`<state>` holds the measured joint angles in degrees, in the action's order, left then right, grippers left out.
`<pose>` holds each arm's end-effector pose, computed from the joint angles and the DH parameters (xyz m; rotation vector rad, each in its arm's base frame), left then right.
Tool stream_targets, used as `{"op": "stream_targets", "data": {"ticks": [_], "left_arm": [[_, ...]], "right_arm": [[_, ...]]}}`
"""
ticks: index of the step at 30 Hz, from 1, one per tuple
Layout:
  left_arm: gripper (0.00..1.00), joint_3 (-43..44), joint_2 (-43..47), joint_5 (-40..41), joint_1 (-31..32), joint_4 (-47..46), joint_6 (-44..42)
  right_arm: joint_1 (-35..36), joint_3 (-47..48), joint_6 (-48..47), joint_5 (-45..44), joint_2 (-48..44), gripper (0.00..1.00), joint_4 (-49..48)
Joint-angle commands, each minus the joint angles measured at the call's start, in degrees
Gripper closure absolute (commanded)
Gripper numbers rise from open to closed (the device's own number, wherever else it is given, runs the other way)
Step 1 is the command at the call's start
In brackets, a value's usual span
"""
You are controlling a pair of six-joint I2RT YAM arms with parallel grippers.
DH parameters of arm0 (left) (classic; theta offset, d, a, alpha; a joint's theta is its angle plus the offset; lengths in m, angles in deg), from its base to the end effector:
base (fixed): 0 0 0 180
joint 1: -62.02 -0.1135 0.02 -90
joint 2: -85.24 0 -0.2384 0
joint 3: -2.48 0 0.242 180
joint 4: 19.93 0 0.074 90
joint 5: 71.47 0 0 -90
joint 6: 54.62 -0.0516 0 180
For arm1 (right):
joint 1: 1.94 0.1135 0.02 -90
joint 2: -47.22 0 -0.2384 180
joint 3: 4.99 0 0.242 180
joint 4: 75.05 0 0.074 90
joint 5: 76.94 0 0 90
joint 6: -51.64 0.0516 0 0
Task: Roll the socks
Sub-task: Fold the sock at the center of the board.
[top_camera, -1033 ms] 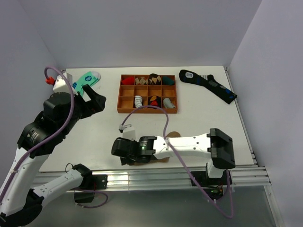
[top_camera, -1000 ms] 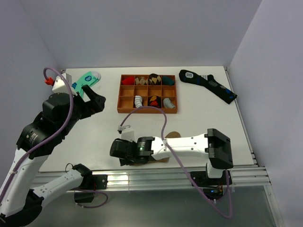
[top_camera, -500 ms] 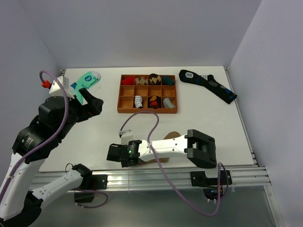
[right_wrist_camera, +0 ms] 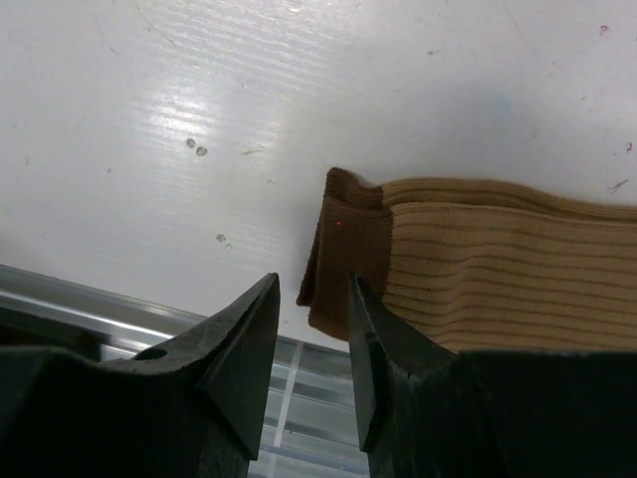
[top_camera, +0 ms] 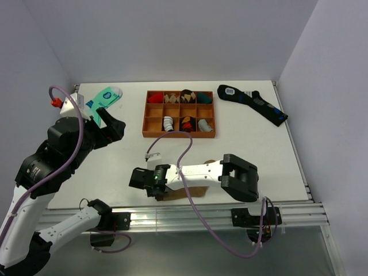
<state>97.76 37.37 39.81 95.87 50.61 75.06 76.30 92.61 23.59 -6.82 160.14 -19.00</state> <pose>0.1235 -0.0603 0.4205 -0.3427 1.9464 -0.4799 0.0957 0.3737 0.1530 -0.3053 2.6800 0.2550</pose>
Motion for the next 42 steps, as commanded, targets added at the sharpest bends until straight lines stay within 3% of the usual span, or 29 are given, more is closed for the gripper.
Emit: {"op": "stream_targets", "data": {"ticks": [1, 26, 33, 42], "left_arm": [[0.01, 1.34, 0.06, -0.01, 0.26, 0.51, -0.22], [0.01, -0.07, 0.59, 0.08, 0.17, 0.59, -0.13], [0.01, -0.42, 0.50, 0.17, 0.17, 0.51, -0.22], [0.01, -0.07, 0.68, 0.69, 0.17, 0.59, -0.48]], "right_arm": [[0.43, 0.79, 1.06, -0.87, 0.10, 0.59, 0.41], [0.51, 0.17, 1.24, 2.65, 7.57, 0.59, 2.07], [0.51, -1.24, 0.71, 3.27, 8.37, 0.79, 1.55], [0.60, 3.06, -3.15, 2.74, 5.56, 0.90, 3.22]]}}
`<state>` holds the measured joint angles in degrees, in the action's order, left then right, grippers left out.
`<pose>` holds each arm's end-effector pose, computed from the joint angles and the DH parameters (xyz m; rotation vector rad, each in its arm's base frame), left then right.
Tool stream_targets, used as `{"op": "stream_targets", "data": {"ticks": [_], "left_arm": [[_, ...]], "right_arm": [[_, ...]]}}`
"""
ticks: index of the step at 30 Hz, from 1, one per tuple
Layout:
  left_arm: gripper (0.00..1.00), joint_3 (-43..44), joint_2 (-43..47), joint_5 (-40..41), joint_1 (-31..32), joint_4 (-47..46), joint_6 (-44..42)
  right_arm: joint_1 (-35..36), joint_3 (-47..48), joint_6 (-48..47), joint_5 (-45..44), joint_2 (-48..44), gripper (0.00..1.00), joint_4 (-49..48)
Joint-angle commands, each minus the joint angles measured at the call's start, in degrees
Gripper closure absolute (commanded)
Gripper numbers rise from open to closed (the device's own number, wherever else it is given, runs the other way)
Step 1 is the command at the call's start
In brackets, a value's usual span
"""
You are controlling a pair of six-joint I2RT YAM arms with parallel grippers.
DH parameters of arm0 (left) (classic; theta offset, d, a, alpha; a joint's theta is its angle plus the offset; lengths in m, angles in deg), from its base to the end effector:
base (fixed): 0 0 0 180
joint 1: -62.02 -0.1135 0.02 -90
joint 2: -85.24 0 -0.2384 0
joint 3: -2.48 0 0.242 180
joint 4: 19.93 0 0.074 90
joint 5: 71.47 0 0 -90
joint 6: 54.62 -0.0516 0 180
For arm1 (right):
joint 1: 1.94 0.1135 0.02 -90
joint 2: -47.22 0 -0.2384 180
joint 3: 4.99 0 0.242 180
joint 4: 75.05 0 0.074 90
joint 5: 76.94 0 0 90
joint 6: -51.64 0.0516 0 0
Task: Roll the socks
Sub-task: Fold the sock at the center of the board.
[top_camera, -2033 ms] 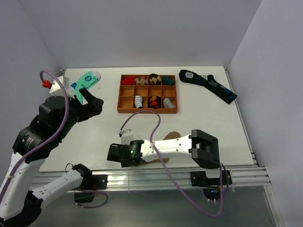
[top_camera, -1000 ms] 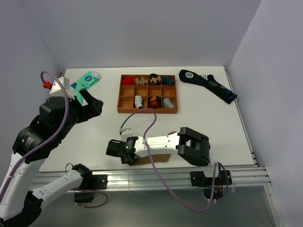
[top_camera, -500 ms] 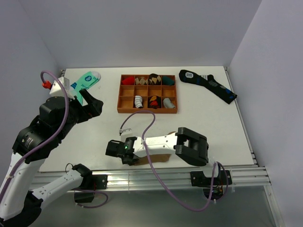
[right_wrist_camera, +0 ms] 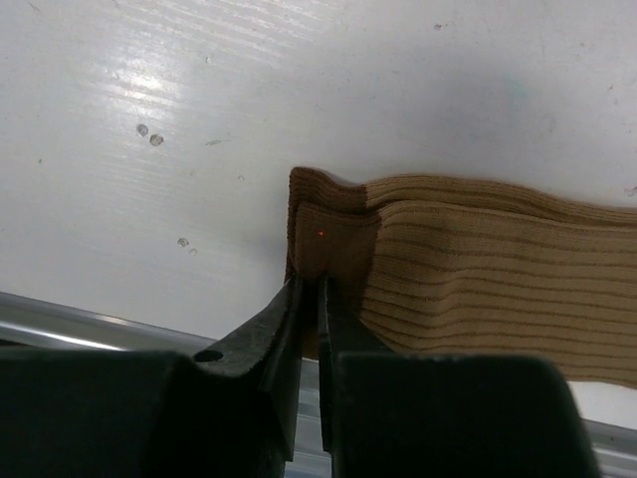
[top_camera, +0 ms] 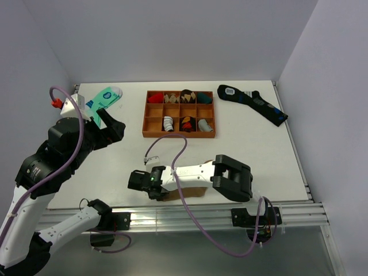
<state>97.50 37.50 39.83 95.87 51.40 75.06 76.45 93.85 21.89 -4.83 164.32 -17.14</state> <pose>0.1228 -0.0598 0.4180 -0.3412 1.9607 -0.4695 0.0936 0.3767 0.1304 -0.3833 2.7352 0.1598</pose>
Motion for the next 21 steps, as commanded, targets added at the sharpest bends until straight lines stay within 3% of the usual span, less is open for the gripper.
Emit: {"op": "stream_targets", "data": {"ticks": [1, 11, 21], "left_arm": [[0.01, 0.28, 0.72, 0.85, 0.17, -0.19, -0.40], [0.01, 1.69, 0.81, 1.64, 0.26, -0.54, -0.83], [0.00, 1.60, 0.73, 1.29, 0.17, -1.86, -0.66]], "right_arm": [[0.45, 3.65, -2.15, 0.84, 0.77, 0.91, 1.97], [-1.39, 14.21, -7.25, 6.11, -2.66, 0.99, 2.59], [-6.75, 9.04, -8.39, 11.47, -11.01, 1.00, -2.94]]}}
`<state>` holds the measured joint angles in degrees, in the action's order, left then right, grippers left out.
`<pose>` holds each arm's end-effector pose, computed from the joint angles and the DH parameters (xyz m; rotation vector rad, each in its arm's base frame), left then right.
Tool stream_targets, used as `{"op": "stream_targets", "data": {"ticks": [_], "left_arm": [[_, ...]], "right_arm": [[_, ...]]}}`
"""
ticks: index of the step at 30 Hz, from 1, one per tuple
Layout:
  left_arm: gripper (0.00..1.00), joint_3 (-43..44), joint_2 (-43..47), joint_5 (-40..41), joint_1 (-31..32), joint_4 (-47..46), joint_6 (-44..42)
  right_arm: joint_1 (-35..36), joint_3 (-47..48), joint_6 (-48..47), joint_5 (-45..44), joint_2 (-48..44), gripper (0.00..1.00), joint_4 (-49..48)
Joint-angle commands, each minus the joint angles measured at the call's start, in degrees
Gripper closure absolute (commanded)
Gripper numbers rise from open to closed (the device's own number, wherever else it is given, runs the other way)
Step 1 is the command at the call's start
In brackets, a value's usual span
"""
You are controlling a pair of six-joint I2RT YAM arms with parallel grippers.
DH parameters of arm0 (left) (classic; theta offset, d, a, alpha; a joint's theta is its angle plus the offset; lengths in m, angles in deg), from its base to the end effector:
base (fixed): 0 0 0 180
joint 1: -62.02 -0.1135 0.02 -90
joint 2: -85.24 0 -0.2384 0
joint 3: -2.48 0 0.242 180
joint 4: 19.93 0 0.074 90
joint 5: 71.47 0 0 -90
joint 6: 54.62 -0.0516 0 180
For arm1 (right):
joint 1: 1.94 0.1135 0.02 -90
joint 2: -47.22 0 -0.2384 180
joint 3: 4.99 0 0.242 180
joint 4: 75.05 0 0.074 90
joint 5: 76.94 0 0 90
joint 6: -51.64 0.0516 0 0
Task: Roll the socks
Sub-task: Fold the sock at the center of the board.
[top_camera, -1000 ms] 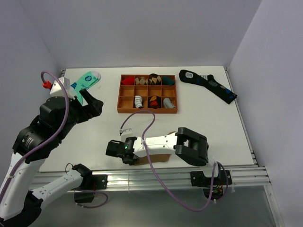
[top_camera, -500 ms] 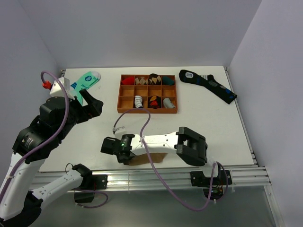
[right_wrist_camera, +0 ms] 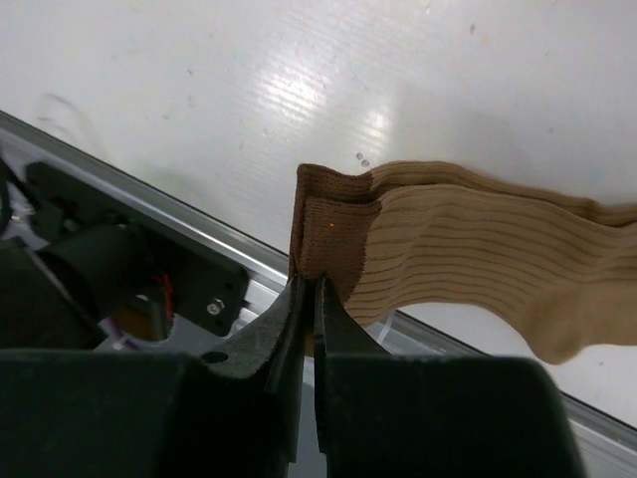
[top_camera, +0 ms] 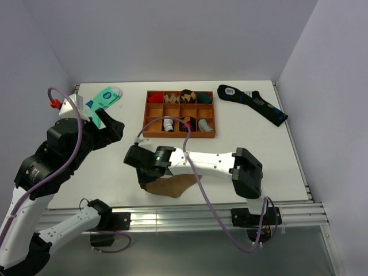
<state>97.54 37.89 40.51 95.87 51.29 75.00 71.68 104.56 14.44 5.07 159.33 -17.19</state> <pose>0.1213 -0.0581 0.4193 -0.3483 1.9477 -0.4641 0.1234 0.3944 0.2148 -0.4443 2.6972 0.5581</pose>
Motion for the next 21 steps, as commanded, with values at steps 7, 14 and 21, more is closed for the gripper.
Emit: {"op": "stream_targets", "data": {"ticks": [7, 14, 21], "left_arm": [[0.01, 0.16, -0.19, -0.53, 0.17, -4.12, 0.55], [0.01, -4.32, -1.51, -2.90, 0.17, -6.32, 3.01], [0.02, -8.72, -2.21, -4.57, 0.17, -8.78, 5.29]], "right_arm": [[-6.55, -5.63, -1.91, 3.85, -13.05, 1.00, -4.73], [-11.04, -15.21, -1.38, 6.67, -20.09, 1.00, -9.14], [-15.26, -28.12, -0.76, 7.73, -27.12, 1.00, -13.44]]}}
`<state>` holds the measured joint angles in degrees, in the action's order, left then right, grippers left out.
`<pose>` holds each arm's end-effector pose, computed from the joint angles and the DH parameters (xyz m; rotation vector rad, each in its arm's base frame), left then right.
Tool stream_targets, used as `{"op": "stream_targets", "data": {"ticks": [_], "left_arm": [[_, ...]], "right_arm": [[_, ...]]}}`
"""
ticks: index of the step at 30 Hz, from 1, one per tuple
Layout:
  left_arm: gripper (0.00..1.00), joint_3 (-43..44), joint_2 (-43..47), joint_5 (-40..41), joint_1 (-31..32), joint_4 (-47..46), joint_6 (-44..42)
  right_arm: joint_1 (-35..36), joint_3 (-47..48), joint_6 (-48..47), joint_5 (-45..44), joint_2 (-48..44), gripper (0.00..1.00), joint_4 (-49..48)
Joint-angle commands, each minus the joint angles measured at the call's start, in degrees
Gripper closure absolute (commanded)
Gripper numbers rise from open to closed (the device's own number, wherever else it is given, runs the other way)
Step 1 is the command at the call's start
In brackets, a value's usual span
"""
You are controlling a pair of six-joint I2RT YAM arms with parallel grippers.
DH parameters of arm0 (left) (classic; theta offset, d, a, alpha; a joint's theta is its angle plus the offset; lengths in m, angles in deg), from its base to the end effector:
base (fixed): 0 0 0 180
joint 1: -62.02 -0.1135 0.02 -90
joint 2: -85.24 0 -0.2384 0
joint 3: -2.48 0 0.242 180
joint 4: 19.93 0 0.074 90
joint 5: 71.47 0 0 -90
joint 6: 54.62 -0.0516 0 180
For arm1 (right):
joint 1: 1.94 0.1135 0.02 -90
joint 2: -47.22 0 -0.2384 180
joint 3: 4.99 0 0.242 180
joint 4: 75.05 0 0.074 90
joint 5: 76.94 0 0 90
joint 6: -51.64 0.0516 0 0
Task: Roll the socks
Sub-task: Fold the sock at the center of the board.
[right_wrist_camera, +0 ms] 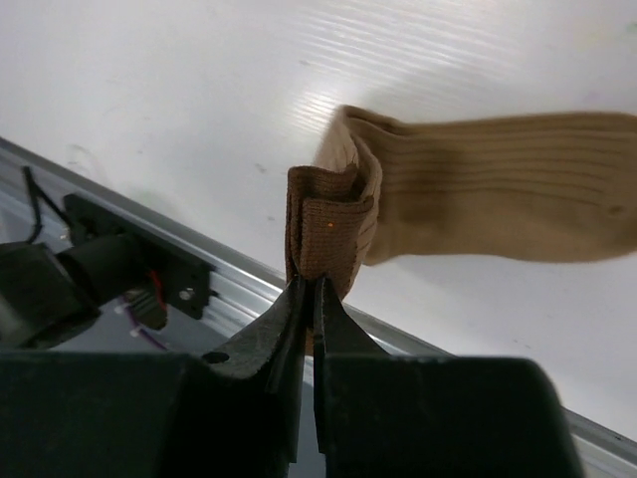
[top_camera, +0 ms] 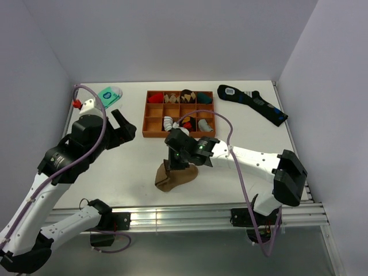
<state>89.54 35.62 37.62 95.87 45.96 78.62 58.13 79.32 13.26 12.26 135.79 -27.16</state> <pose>0.1470 -0.0782 0.3837 -0.3749 2.0402 -0.4945 0.1665 0.2878 0.2347 -0.1898 2.6552 0.7449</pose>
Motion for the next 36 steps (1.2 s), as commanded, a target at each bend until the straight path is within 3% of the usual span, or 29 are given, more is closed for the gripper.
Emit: {"op": "stream_targets", "data": {"ticks": [1, 22, 36], "left_arm": [[0.02, -1.33, -0.29, -1.69, 0.26, -3.63, 1.76], [0.09, -13.46, -5.21, -7.66, 0.17, -11.89, 5.36], [0.21, -22.25, -9.26, -12.06, 0.34, -17.16, 7.47]], "right_arm": [[-2.15, -4.02, 0.50, 0.53, -5.24, 1.00, -4.26], [-13.75, -17.57, -2.92, 2.91, -13.78, 1.00, -5.24], [-17.80, -26.44, -3.54, 3.96, -14.57, 1.00, -9.71]]}}
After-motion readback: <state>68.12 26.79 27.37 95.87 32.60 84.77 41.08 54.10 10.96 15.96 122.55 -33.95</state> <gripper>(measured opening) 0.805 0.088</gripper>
